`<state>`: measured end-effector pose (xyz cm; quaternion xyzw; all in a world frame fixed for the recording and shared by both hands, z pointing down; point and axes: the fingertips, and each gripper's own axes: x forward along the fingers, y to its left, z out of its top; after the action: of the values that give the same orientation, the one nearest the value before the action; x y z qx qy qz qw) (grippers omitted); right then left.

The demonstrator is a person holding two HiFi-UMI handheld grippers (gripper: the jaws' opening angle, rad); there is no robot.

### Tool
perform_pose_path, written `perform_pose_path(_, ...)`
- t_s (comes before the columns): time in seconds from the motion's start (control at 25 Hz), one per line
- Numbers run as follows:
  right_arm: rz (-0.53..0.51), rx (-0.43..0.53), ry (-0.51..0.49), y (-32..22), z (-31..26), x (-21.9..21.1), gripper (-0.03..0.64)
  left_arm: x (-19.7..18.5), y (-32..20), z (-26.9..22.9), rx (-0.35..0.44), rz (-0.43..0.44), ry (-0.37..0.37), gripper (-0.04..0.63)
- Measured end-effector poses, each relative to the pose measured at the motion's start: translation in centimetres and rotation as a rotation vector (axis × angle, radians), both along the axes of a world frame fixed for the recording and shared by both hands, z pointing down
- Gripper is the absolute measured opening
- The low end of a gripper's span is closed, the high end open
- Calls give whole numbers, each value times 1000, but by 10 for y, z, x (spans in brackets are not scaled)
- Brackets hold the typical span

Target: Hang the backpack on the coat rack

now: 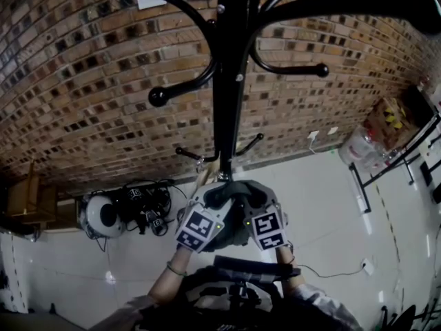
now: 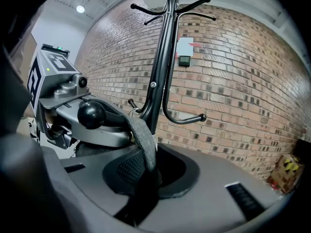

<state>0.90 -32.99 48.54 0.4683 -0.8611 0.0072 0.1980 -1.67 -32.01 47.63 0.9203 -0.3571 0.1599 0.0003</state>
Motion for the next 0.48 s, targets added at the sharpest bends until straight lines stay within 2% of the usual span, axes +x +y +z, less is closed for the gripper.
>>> perform_pose_path(0.16, -10, -5, 8, 1, 2, 0, 61, -1, 2, 1, -19, -25, 19, 118)
perform_pose_path(0.24, -5, -13, 1, 2, 2, 0, 63, -3, 5, 1, -60, -42, 75, 136)
perform_pose_path(0.36, 4, -28, -13, 5, 2, 1, 74, -8, 11, -2, -132, -56, 198, 161)
perform_pose_path(0.48, 13, -45, -77, 14, -3, 5, 110, -14, 14, -4, -135, -73, 220, 172)
